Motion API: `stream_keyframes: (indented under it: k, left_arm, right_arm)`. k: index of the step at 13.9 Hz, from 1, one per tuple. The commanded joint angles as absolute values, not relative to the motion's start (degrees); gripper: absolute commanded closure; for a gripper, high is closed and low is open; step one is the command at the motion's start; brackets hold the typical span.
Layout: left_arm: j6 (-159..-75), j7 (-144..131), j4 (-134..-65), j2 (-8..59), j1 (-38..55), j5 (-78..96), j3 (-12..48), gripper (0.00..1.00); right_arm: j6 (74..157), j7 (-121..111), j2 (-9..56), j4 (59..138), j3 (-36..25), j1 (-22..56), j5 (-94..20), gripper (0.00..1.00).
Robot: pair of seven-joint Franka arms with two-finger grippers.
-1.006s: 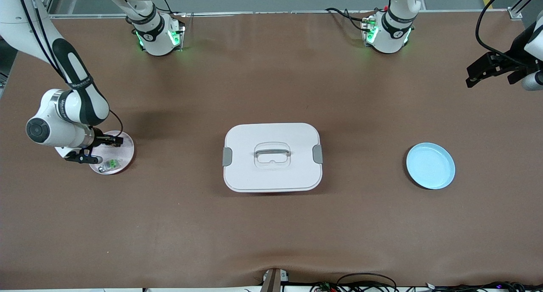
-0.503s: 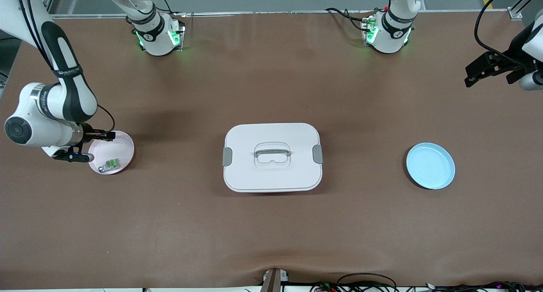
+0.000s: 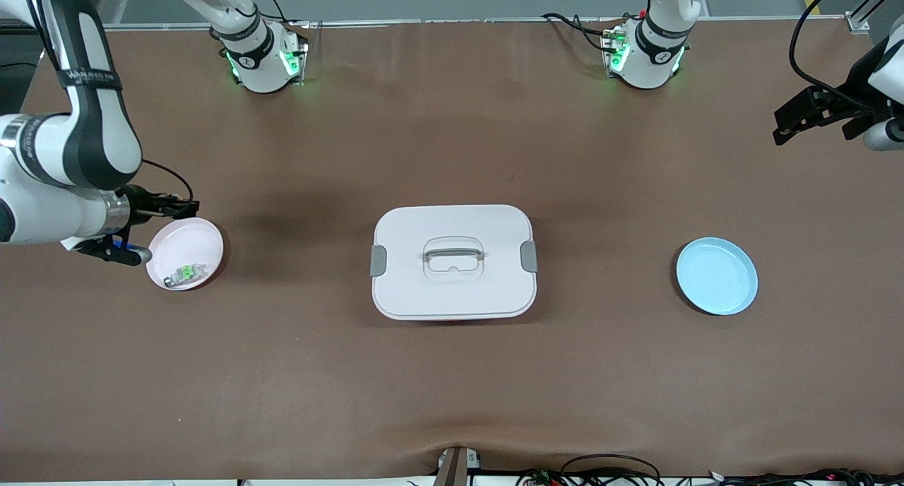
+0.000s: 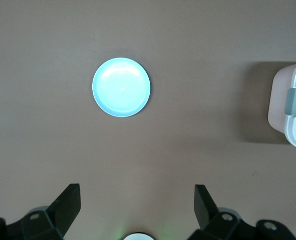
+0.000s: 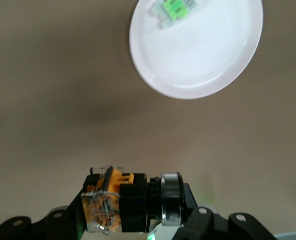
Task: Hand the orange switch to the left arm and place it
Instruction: 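Lift the switch with the right gripper and carry it over the box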
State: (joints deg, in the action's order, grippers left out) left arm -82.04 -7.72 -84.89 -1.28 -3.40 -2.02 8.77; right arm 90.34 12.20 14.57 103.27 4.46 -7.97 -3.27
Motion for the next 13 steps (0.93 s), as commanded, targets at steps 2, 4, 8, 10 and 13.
stream_keyframes:
  k: [2,4,8,10,13]
  left_arm:
    - [-81.4,-6.9,-84.6,-1.4,-3.7,-1.9,9.0,0.0]
    - [-81.4,-6.9,-84.6,-1.4,-3.7,-1.9,9.0,0.0]
    - [-81.4,-6.9,-84.7,-1.4,-3.7,-1.9,9.0,0.0]
    - [-81.4,-6.9,-84.6,-1.4,-3.7,-2.0,9.0,0.0]
    - [-81.3,-6.9,-84.6,-1.5,-3.7,-2.0,9.0,0.0]
  right_arm:
    - [81.3,22.6,14.4,96.8,4.2,-4.8,-9.3,0.73]
    - [79.4,29.0,14.4,94.2,4.1,-2.6,-13.2,0.74]
    - [78.0,42.1,14.5,90.2,4.2,1.8,-20.1,0.74]
    - [78.5,50.4,14.8,88.6,4.1,4.2,-25.1,0.74]
    - [79.7,60.4,14.9,86.6,4.0,9.4,-29.7,0.74]
